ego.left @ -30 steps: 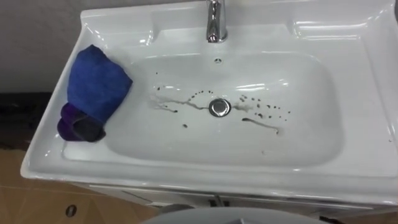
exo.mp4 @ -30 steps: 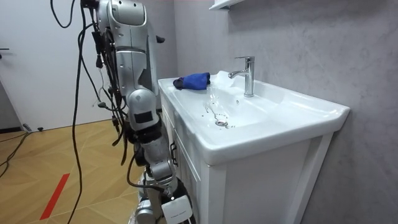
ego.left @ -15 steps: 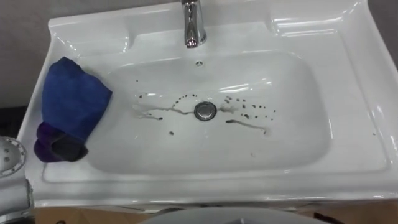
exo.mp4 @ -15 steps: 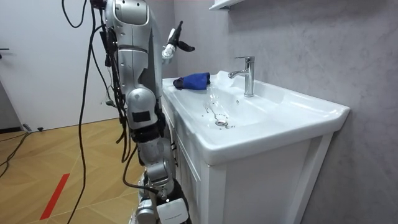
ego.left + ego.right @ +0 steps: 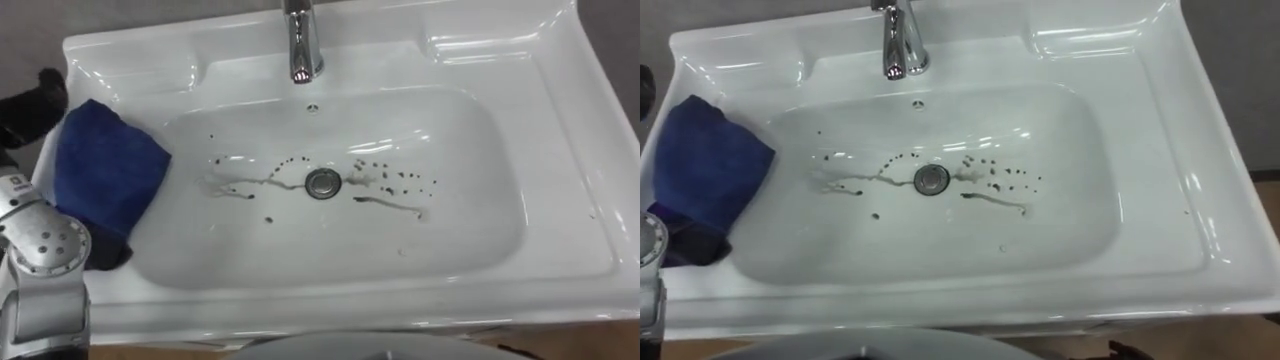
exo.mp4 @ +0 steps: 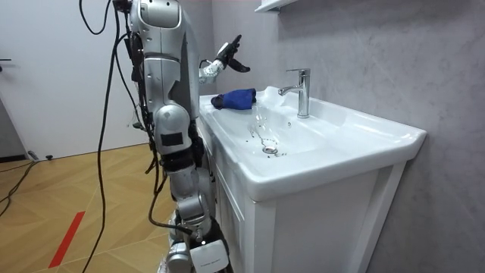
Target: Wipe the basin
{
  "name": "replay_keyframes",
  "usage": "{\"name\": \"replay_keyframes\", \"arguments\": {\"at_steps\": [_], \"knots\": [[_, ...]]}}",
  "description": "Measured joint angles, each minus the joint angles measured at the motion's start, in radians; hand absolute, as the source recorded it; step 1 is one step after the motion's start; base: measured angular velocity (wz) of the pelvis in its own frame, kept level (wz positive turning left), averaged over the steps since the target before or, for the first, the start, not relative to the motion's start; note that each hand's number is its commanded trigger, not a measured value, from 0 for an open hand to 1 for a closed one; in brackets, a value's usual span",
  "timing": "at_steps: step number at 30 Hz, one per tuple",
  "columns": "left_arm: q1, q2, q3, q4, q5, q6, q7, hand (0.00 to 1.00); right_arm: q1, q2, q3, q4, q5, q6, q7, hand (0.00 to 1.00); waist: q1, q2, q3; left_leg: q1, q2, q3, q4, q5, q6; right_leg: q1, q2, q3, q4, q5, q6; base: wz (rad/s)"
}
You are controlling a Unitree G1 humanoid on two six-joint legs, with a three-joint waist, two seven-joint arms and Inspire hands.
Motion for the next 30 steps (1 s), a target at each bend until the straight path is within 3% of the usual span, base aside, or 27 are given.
{"name": "replay_keyframes", "arguments": {"at_steps": [5, 23, 30], "knots": [[0.001, -0.023, -0.029, 0.0, 0.0, 0.0, -0.04, 0.0, -0.002, 0.014, 0.0, 0.005, 0.004, -0.001, -0.011, 0.0, 0.0, -0.01, -0.0024, 0.009, 0.002, 0.014, -0.001, 0.0, 0.0, 0.001, 0.002, 0.019, 0.0, 0.0, 0.0, -0.09], [0.039, -0.036, -0.15, 0.079, 0.0, 0.001, -0.09, 0.0, -0.019, 0.028, -0.001, 0.027, 0.079, 0.0, -0.016, 0.0, -0.046, -0.016, -0.0046, 0.015, 0.002, 0.023, 0.002, 0.0, 0.0, 0.003, 0.002, 0.028, 0.003, 0.003, 0.002, -0.01], [0.058, -0.036, -0.155, 0.135, 0.093, 0.001, -0.079, 0.0, -0.015, 0.026, -0.001, 0.03, 0.073, 0.0, -0.007, 0.0, -0.049, -0.021, -0.0053, 0.014, 0.004, 0.027, 0.002, 0.0, 0.0, -0.002, 0.004, 0.037, 0.003, 0.003, 0.002, -0.03]]}}
